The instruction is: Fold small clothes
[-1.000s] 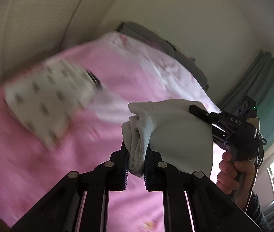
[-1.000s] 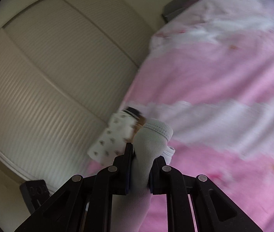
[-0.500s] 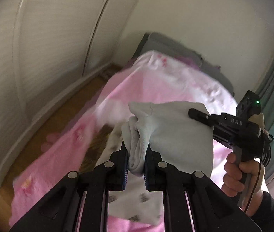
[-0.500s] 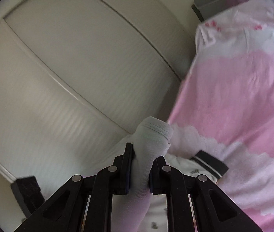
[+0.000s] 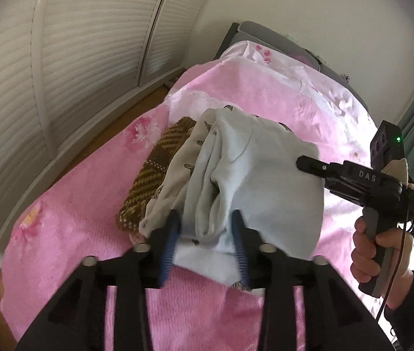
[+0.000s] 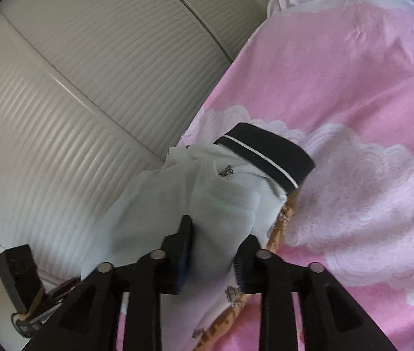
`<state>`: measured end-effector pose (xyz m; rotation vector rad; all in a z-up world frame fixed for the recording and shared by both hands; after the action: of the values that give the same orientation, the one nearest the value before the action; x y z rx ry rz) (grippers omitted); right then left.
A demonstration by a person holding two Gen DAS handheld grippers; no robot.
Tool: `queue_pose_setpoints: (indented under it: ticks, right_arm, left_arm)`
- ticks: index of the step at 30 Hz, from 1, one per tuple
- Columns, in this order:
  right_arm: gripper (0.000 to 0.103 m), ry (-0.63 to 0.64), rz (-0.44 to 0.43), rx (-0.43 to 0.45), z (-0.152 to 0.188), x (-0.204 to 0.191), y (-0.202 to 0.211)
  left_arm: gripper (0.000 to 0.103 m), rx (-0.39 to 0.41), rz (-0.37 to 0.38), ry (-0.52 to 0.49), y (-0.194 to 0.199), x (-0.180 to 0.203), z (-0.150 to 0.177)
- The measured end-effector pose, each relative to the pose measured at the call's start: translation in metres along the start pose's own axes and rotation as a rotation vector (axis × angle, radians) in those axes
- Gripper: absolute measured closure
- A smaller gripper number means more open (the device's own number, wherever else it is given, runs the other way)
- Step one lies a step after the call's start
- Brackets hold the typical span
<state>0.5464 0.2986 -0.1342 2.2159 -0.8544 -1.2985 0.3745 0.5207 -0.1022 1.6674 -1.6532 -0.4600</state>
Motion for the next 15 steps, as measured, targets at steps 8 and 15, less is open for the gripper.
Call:
queue_pose_setpoints:
  ticks: [8, 15]
  right_arm:
    - [0.056, 0.212, 0.149, 0.108, 0.023, -0.019, 0.042]
    - [0.055, 0.321, 0.188, 0.224, 0.053, -0.047, 0.106]
  left_arm:
    - [0.046, 0.033, -0.121, -0.038, 0.032, 0.012, 0.011]
    - [0.04, 0.077, -0.187, -0.094, 0.083, 0.062, 0.04]
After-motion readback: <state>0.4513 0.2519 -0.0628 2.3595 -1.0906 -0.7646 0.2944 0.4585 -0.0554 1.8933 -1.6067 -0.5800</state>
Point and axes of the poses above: each gripper's, at about its wrist camera, not at the fingertips, and y roughly against the way its jaws point, x to its right, z to its underside, the point moved 2 cm from there along -y, roughly the way its jaws point, and after that the axes turned 8 degrees about -y, right-handed, at the moved point
